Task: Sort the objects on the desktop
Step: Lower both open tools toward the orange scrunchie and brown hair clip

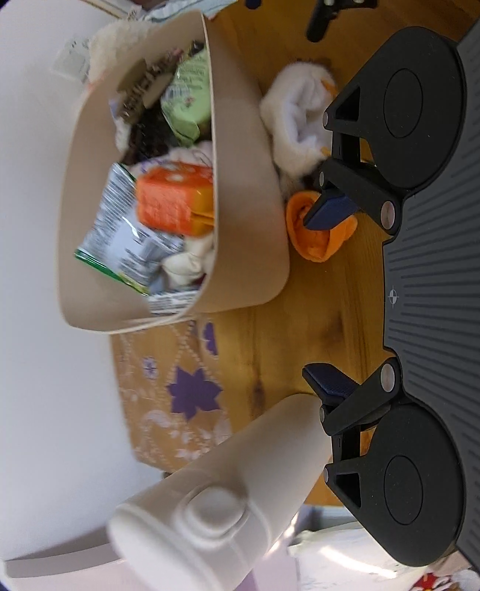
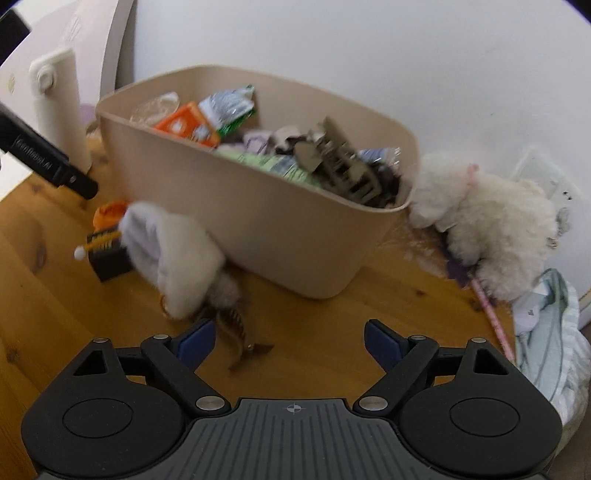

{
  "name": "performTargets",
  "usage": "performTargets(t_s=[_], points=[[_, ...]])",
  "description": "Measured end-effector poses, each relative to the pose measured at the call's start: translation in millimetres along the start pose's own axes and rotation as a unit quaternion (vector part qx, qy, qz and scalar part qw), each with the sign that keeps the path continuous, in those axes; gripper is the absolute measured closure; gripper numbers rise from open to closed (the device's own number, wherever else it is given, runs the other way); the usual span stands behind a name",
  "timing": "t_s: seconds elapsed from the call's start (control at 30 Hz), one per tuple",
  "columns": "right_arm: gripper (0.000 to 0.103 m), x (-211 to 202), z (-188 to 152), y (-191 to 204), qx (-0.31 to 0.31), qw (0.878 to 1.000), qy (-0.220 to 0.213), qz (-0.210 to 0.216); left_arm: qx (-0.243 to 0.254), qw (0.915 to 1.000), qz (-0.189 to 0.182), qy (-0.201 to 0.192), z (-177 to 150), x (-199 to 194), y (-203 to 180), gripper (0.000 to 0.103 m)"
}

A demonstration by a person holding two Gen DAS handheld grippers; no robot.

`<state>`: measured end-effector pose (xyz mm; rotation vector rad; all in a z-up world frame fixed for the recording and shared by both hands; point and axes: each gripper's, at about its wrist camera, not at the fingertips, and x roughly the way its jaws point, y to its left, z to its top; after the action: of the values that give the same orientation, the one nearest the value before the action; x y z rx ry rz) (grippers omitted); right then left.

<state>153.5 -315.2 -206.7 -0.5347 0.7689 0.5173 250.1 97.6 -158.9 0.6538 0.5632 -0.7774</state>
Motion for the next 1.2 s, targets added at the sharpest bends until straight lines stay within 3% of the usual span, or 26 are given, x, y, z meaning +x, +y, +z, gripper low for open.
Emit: performTargets(t_s=[0.2, 0.43, 0.63, 0.87, 1.03, 1.2], points=[[0.015, 17, 4, 11, -0.037, 0.999, 0.014, 0.026, -0.008, 0.9995, -0.005, 0.029, 2, 21, -4, 0.023], [0.021, 33, 6, 27, -0.091, 0.995, 0.024, 0.042, 0.017, 0.9988, -0.010, 0.046, -1, 37, -14, 0.023], [0.026, 36, 4, 30, -0.089, 0.994, 0.024, 0.054, 0.021, 0.9982, -0.014, 0.054, -2, 48, -14, 0.023], [0.045, 32, 3, 33, -0.087, 0.993, 0.020, 0.080, 0.041, 0.9975, -0.042, 0.039, -6, 52, -25, 0.024], [0.062, 29, 2, 36, -0.082, 0.991, 0.023, 0.100, 0.075, 0.9951, -0.062, 0.016, -8, 48, -38, 0.046], [0.068, 25, -1, 39, -0.073, 0.992, 0.028, 0.098, 0.104, 0.9905, -0.087, 0.018, -10, 43, -48, 0.085]])
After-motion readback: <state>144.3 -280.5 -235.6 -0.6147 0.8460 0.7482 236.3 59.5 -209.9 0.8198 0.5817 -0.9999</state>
